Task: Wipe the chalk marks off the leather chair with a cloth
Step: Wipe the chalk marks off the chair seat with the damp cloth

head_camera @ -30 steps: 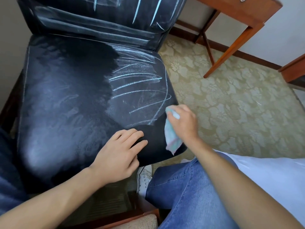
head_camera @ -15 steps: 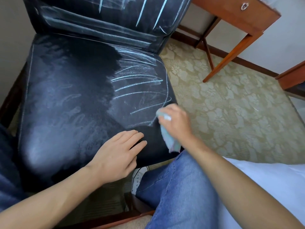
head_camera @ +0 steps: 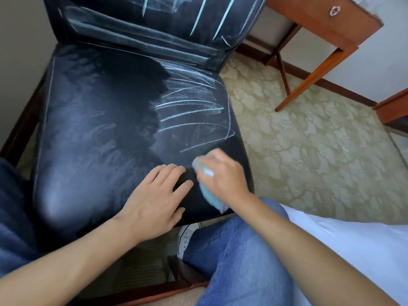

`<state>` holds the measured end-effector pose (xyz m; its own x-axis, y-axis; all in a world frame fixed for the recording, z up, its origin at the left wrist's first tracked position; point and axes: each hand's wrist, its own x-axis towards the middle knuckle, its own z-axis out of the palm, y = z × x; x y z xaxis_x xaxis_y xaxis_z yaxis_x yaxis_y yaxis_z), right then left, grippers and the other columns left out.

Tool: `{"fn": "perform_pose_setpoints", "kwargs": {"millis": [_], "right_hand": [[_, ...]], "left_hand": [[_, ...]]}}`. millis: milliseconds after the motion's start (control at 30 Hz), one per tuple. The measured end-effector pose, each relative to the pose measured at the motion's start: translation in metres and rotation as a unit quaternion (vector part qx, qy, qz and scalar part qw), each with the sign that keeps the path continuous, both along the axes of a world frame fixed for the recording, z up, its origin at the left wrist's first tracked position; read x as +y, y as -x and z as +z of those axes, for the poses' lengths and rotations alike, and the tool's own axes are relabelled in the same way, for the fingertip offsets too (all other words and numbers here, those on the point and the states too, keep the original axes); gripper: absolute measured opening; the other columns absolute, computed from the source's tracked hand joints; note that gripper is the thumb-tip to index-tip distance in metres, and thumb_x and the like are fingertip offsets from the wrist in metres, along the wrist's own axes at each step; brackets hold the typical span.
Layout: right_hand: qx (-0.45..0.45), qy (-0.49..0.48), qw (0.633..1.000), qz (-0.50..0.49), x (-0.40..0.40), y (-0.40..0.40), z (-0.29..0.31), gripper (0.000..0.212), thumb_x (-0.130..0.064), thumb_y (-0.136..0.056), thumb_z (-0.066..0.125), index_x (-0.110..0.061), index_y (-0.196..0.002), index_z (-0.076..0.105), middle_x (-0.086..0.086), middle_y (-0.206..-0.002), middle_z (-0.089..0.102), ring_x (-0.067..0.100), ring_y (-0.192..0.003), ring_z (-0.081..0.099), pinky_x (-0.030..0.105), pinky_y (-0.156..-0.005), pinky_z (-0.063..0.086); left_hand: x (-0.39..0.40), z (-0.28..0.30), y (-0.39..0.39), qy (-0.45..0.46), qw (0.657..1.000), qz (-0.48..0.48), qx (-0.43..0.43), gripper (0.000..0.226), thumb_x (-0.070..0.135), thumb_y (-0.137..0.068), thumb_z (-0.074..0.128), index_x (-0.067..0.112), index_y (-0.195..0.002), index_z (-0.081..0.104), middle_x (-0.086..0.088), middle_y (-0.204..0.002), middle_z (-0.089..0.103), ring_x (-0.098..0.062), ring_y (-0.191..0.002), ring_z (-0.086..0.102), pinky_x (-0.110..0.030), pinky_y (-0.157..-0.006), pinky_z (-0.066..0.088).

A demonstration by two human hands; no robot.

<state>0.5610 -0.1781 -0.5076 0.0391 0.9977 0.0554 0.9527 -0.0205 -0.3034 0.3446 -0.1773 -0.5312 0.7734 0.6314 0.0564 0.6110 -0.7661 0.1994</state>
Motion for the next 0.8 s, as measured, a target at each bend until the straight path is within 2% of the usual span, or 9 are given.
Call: {"fn": "perform_pose_setpoints", "kwargs": {"millis": [67, 200, 267, 367, 433, 533, 567, 733, 800], "right_hand": [[-0.033, 0.0, 0.999, 0.021, -0.004, -0.005, -0.001, 0.019, -0.045, -0.089, 0.056, -0.04, -0.103, 0.069, -0.011, -0.104, 0.058, 0.018, -0.086, 0.06, 0.03, -0.072, 0.047], [0.011, -0.044, 0.96, -0.277, 0.021, -0.031, -0.003, 0.019, -0.031, -0.092, 0.058, -0.034, -0.102, 0.073, -0.007, -0.102, 0.055, 0.028, -0.092, 0.061, 0.031, -0.07, 0.036], [-0.006, -0.041, 0.974, -0.225, 0.016, -0.001, -0.005, 0.015, -0.032, -0.09, 0.059, -0.033, -0.097, 0.072, -0.007, -0.101, 0.054, 0.027, -0.086, 0.06, 0.032, -0.068, 0.04], [-0.006, 0.005, 1.0, -0.016, -0.012, 0.043, 0.001, 0.016, -0.042, -0.089, 0.059, -0.041, -0.103, 0.066, -0.01, -0.101, 0.054, 0.018, -0.082, 0.058, 0.03, -0.069, 0.047], [-0.048, -0.005, 0.999, 0.001, -0.009, 0.025, 0.001, 0.019, -0.044, -0.09, 0.056, -0.044, -0.108, 0.064, -0.009, -0.104, 0.056, 0.018, -0.087, 0.06, 0.032, -0.072, 0.049], [-0.008, -0.023, 0.965, -0.261, 0.009, -0.007, 0.001, 0.021, -0.035, -0.092, 0.054, -0.036, -0.106, 0.07, -0.003, -0.105, 0.055, 0.029, -0.093, 0.061, 0.035, -0.073, 0.044], [-0.003, -0.044, 0.957, -0.287, 0.009, -0.003, -0.003, 0.02, -0.034, -0.092, 0.055, -0.033, -0.103, 0.071, -0.002, -0.102, 0.054, 0.031, -0.089, 0.061, 0.034, -0.07, 0.04], [-0.036, -0.017, 0.999, 0.001, -0.023, 0.077, -0.004, 0.016, -0.043, -0.091, 0.057, -0.039, -0.099, 0.07, -0.007, -0.095, 0.055, 0.017, -0.075, 0.056, 0.03, -0.06, 0.044], [-0.078, -0.031, 0.996, -0.008, -0.013, 0.061, -0.002, 0.018, -0.044, -0.092, 0.053, -0.04, -0.102, 0.067, -0.007, -0.096, 0.055, 0.019, -0.08, 0.059, 0.032, -0.061, 0.048]], "left_hand": [[0.001, 0.003, 0.003, -0.003, 1.0, 0.005, 0.006, 0.06, 0.04, -0.081, 0.072, 0.013, -0.133, 0.062, -0.018, -0.14, 0.052, -0.039, -0.131, 0.049, -0.05, -0.114, 0.04], [-0.001, 0.01, 0.016, -0.026, 0.999, 0.029, 0.016, 0.053, 0.03, -0.077, 0.074, 0.009, -0.125, 0.064, -0.02, -0.129, 0.056, -0.041, -0.119, 0.054, -0.051, -0.102, 0.047], [0.002, 0.012, 0.024, -0.02, 0.999, 0.04, 0.02, 0.054, 0.028, -0.074, 0.076, 0.01, -0.123, 0.065, -0.019, -0.124, 0.057, -0.041, -0.113, 0.056, -0.05, -0.095, 0.05], [0.008, 0.015, 0.029, -0.002, 0.998, 0.052, 0.023, 0.058, 0.03, -0.068, 0.083, 0.012, -0.121, 0.067, -0.017, -0.12, 0.058, -0.039, -0.11, 0.057, -0.049, -0.089, 0.052], [0.011, 0.016, 0.032, -0.003, 0.998, 0.062, 0.024, 0.064, 0.034, -0.065, 0.088, 0.012, -0.122, 0.068, -0.019, -0.122, 0.058, -0.041, -0.112, 0.058, -0.052, -0.092, 0.053], [0.014, 0.014, 0.037, -0.001, 0.995, 0.089, 0.042, 0.082, 0.042, -0.059, 0.095, 0.008, -0.128, 0.065, -0.027, -0.131, 0.057, -0.048, -0.121, 0.055, -0.064, -0.103, 0.047], [0.015, 0.015, 0.038, 0.012, 0.993, 0.103, 0.059, 0.088, 0.047, -0.06, 0.094, 0.009, -0.133, 0.063, -0.028, -0.137, 0.054, -0.05, -0.127, 0.051, -0.068, -0.106, 0.043], [0.028, 0.022, 0.038, 0.066, 0.981, 0.146, 0.11, 0.112, 0.076, -0.082, 0.066, 0.015, -0.162, 0.017, -0.015, -0.171, 0.007, -0.035, -0.159, 0.005, -0.067, -0.124, 0.01], [0.038, 0.025, 0.043, 0.11, 0.973, 0.153, 0.133, 0.119, 0.084, -0.081, 0.058, 0.021, -0.164, -0.001, -0.01, -0.172, -0.014, -0.033, -0.159, -0.015, -0.067, -0.124, -0.002]]}}
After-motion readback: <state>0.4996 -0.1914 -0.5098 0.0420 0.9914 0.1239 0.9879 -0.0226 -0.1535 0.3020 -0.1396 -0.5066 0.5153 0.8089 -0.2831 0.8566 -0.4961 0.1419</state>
